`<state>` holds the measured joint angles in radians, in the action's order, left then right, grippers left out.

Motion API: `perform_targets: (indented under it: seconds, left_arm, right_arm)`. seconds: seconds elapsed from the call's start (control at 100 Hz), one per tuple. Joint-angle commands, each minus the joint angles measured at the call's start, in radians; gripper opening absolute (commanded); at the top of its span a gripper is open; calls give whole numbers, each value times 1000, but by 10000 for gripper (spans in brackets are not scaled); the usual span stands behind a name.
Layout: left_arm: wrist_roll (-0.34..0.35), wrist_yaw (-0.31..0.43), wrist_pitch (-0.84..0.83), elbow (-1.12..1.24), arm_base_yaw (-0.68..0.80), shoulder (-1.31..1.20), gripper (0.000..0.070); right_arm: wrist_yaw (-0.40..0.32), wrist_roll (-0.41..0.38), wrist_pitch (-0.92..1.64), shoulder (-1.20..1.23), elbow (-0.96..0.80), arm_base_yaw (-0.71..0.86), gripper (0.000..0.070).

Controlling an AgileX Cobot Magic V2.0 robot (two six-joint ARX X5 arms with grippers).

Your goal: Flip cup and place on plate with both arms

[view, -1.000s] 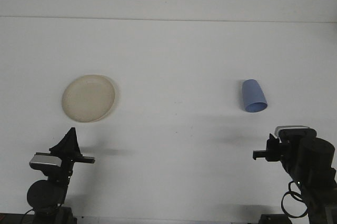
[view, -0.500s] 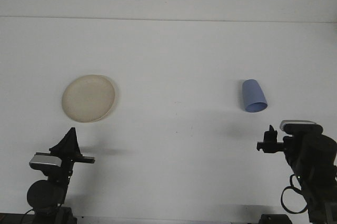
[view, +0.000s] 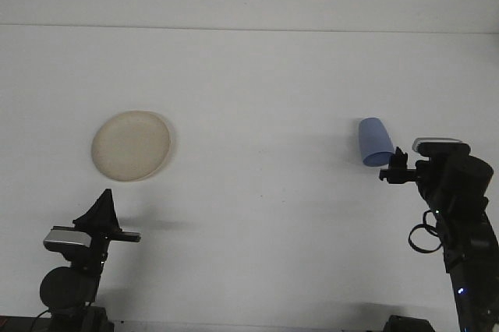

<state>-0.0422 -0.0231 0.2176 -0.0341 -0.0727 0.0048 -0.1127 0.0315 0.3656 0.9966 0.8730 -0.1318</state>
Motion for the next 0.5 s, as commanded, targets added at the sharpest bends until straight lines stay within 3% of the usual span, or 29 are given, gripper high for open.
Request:
perform_targets:
  seconds: [0.0,0.49]
  left_arm:
    - [7,0,11,20,0,-2,12]
    - [7,0,11,20,0,-2,12]
  right_arm:
    - [-27,19,-55,33,-12,-19,467]
    - [-153,33,-559,198,-313,-105,466]
